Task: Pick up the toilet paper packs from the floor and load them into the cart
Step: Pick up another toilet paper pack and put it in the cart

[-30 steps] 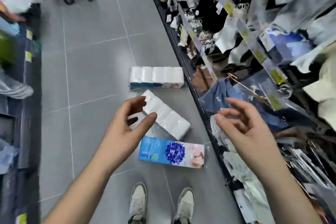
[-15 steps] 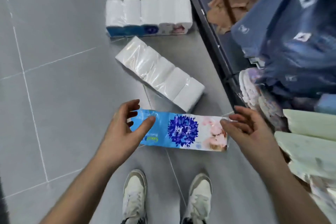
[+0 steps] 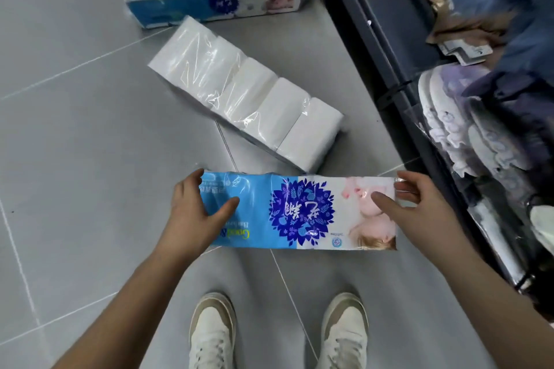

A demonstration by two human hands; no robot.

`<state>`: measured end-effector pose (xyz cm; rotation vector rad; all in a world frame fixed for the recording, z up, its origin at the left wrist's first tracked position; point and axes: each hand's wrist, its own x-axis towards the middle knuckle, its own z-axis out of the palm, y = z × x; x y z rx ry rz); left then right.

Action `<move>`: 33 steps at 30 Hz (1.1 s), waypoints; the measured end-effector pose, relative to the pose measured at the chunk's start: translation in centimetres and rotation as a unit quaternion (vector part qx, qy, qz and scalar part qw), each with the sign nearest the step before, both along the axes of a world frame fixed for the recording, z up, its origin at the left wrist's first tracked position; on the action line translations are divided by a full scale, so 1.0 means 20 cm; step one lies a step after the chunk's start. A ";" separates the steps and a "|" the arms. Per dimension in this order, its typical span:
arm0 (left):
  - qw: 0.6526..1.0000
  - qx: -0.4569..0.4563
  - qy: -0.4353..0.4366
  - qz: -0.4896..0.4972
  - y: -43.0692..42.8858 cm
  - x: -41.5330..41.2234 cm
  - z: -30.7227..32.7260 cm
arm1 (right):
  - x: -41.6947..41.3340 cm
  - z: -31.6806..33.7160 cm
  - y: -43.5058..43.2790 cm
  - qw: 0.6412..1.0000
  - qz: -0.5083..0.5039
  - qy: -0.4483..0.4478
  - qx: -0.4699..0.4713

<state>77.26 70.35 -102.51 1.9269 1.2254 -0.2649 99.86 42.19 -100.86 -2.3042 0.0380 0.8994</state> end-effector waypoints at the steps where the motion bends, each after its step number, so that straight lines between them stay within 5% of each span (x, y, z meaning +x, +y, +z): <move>1: 1.000 0.003 0.011 0.004 0.01 0.00 -0.03 | 0.01 -0.04 -0.01 1.000 0.002 -0.001 -0.010; 12: 0.992 -0.035 0.079 0.096 0.12 0.03 -0.33 | 0.11 -0.36 -0.04 0.991 0.007 0.041 -0.124; 22: 0.980 -0.124 0.050 0.150 0.21 0.01 -0.44 | 0.07 -0.54 -0.07 0.990 -0.037 0.112 -0.073; 33: 0.978 -0.117 0.006 0.173 0.18 -0.01 -0.37 | 0.03 -0.49 -0.05 0.994 -0.065 0.057 -0.071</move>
